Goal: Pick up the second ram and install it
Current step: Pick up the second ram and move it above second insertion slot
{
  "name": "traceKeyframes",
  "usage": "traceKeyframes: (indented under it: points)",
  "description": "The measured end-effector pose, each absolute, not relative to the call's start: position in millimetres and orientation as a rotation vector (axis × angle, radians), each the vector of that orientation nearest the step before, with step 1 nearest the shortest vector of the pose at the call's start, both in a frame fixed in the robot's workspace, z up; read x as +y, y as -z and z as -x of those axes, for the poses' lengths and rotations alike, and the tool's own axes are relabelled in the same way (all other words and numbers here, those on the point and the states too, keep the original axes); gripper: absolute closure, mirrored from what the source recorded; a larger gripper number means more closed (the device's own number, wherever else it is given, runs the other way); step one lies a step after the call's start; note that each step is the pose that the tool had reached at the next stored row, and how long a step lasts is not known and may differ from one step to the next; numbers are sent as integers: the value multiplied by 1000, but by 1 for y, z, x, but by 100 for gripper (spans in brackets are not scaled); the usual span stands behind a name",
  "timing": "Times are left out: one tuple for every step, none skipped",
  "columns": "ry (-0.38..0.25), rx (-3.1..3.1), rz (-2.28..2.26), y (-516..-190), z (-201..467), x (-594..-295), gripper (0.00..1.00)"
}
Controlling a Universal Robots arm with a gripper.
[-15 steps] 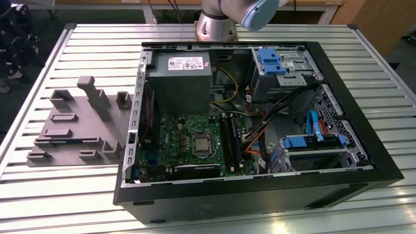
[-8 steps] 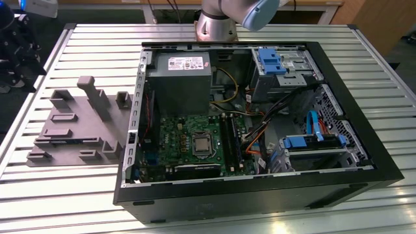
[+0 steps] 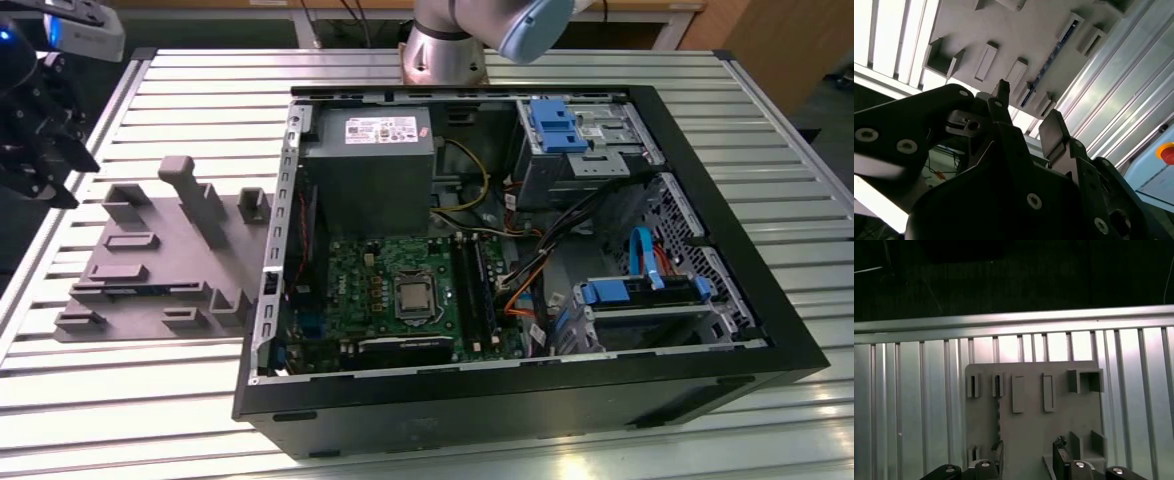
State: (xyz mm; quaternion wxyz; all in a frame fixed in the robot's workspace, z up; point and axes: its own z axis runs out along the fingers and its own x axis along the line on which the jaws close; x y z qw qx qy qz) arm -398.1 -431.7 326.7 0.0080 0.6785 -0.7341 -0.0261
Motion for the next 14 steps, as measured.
traceKeyframes:
  points:
    - [82,-2295,-2121,-325,398,-434,49]
    - [82,-2294,-2121,-323,398,-437,49]
    - [82,-2295,-2121,-321,398,-439,49]
    - [82,-2295,-2121,-319,398,-440,49]
    - [82,-2295,-2121,-318,398,-441,49]
    - [82,-2295,-2121,-316,398,-442,49]
    - [82,-2295,-2121,-314,399,-442,49]
    - [82,-2295,-2121,-312,399,-442,49]
    - [82,-2295,-2121,-310,399,-442,49]
    - [82,-2295,-2121,-309,398,-442,49]
    - [83,-2294,-2121,-307,398,-442,50]
    - [83,-2294,-2121,-305,398,-443,50]
    - [83,-2295,-2121,-303,399,-443,57]
    - [83,-2295,-2121,-301,399,-443,57]
